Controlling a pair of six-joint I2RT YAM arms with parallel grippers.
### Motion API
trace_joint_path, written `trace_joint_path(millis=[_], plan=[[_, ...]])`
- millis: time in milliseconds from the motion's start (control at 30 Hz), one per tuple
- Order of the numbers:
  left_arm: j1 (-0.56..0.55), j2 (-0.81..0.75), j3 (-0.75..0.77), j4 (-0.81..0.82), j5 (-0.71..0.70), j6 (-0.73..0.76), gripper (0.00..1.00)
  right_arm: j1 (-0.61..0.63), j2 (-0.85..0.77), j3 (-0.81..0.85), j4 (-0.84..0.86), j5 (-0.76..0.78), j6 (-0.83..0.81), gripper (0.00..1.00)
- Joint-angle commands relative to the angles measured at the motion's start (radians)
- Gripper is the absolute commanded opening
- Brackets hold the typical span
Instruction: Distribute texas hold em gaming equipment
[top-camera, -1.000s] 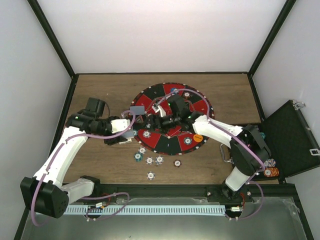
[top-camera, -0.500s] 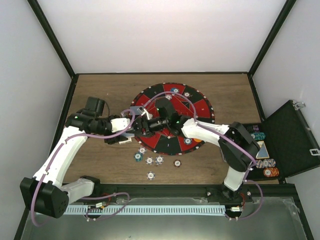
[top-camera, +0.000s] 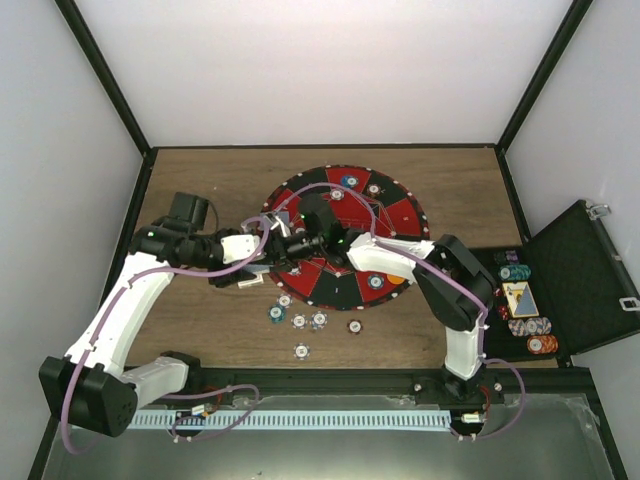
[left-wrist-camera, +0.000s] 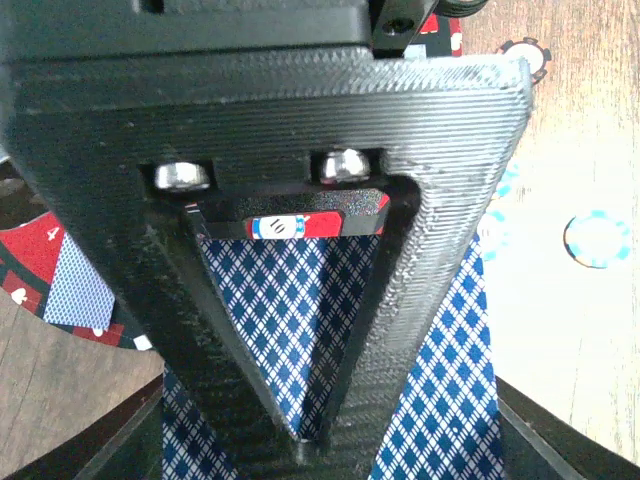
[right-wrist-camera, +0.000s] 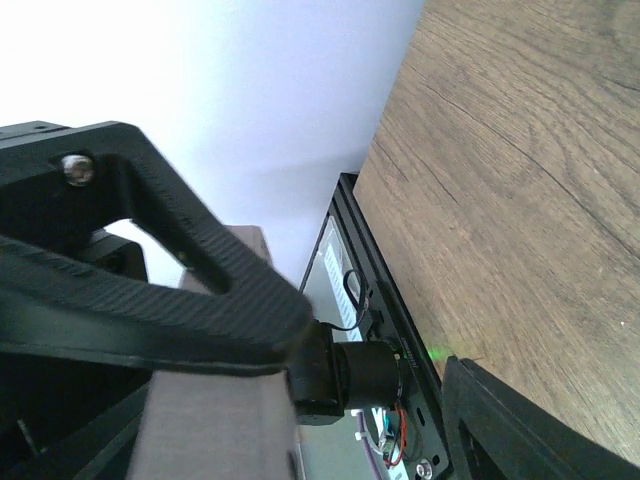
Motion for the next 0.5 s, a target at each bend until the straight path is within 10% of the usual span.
trace_joint_path(millis=[0,467], plan=[[0.004,-0.025,0.030,-0.012,0.039,0.011,0.04,0.006,0.011,0.018,0.014,-0.023,-0.003,0.65],[0.004,-0.033,0.036,-0.018,0.046,0.019,0.04,-0.069,-0.071,-0.089,-0.025,-0.019,-0.042,0.52]])
